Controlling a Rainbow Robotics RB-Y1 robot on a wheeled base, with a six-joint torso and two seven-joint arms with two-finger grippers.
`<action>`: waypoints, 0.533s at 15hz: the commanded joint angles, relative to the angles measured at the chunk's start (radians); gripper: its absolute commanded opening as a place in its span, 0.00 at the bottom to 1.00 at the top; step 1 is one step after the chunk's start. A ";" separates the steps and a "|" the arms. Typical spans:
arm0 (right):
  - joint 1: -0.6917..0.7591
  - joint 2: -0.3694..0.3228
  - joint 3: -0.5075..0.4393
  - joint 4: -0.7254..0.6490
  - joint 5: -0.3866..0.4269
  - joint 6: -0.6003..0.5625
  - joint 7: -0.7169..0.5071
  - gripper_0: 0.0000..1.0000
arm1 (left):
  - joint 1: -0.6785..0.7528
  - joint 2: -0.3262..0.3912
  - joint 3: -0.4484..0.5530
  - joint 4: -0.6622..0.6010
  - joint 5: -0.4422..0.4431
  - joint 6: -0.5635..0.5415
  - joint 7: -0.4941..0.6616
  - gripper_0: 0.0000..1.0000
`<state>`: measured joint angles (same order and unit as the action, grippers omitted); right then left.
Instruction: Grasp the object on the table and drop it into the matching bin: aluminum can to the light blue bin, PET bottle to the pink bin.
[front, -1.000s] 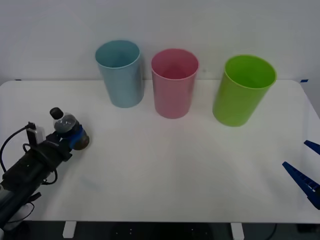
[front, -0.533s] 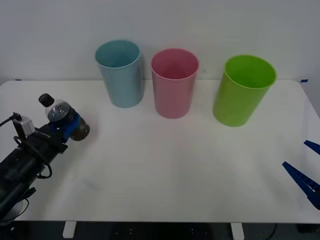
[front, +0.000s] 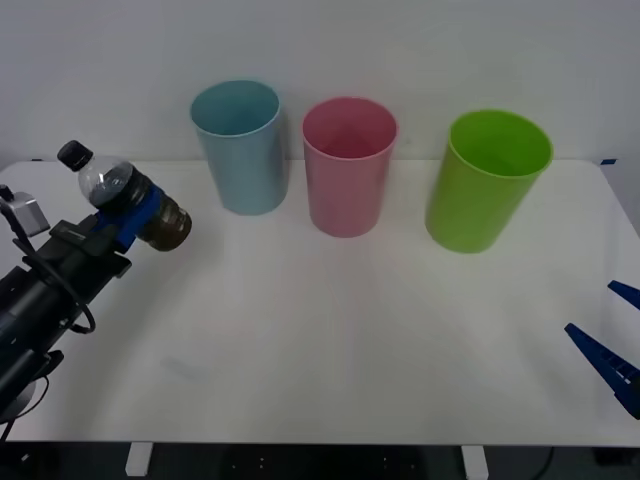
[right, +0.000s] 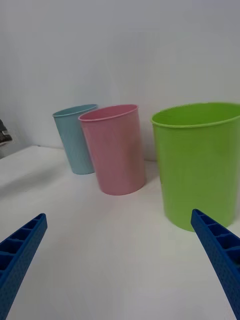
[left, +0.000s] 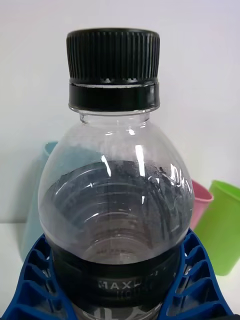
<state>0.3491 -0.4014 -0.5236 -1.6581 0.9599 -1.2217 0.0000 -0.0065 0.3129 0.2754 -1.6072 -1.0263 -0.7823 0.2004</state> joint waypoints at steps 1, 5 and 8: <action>0.000 0.000 0.000 0.000 0.000 0.000 0.000 1.00 | -0.004 0.000 -0.015 -0.060 -0.001 0.018 0.077 0.00; 0.000 0.000 0.000 0.000 0.000 0.000 0.000 1.00 | -0.021 0.000 -0.041 -0.116 -0.006 0.037 0.093 0.00; 0.000 0.000 0.000 0.000 0.000 0.000 0.000 1.00 | -0.039 0.000 -0.068 -0.158 -0.009 0.052 0.105 0.00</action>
<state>0.3491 -0.4014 -0.5236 -1.6581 0.9599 -1.2217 0.0000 -0.0376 0.3129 0.2141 -1.7566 -1.0333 -0.7342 0.3016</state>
